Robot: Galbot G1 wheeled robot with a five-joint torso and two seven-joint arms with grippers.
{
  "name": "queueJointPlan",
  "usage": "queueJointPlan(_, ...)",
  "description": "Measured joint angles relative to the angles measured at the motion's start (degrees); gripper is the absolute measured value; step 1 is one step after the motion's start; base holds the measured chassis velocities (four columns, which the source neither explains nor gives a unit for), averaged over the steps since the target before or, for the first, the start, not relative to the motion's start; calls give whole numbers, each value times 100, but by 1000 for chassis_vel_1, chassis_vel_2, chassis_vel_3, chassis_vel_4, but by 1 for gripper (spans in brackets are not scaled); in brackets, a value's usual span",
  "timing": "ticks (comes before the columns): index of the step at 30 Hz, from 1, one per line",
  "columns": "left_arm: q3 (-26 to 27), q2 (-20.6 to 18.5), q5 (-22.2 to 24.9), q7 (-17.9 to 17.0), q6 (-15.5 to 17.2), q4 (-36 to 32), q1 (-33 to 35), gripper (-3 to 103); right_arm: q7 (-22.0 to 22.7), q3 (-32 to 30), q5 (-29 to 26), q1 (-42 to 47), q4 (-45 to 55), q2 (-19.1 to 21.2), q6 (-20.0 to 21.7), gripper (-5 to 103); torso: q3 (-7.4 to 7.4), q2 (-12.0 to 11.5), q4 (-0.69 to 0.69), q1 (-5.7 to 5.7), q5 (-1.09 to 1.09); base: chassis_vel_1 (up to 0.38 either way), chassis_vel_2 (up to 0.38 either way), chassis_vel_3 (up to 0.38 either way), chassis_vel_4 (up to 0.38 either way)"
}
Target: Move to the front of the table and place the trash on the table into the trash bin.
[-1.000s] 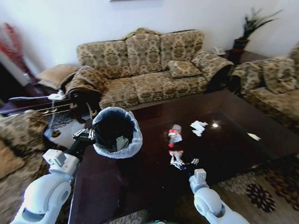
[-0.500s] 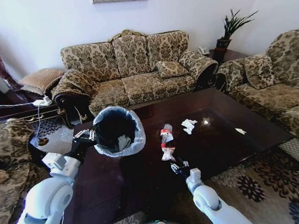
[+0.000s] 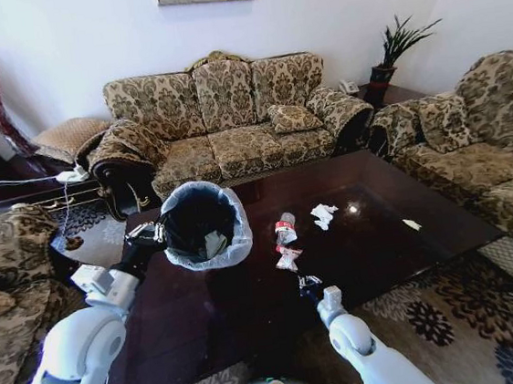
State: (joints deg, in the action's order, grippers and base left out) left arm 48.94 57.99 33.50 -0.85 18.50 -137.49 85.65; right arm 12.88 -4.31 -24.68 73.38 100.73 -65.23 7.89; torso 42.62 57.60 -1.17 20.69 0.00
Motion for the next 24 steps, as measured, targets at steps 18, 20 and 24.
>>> queueJointPlan(18,-43,-40,-13,135,-32,178,-80,2,139,236,-87,-701,-73,124,191,22,0,0,0,0,0,0,0,0,0)
queueJointPlan(20,-43,-40,-16,143,-46,180,-79,2,110,282,-101,-781,-147,112,193,27,0,-1,0,0,0,0,0,0,0)
queueJointPlan(24,-41,-22,-37,156,-126,168,-64,2,75,369,-130,-914,-244,94,200,38,0,0,0,0,0,0,0,0,0)
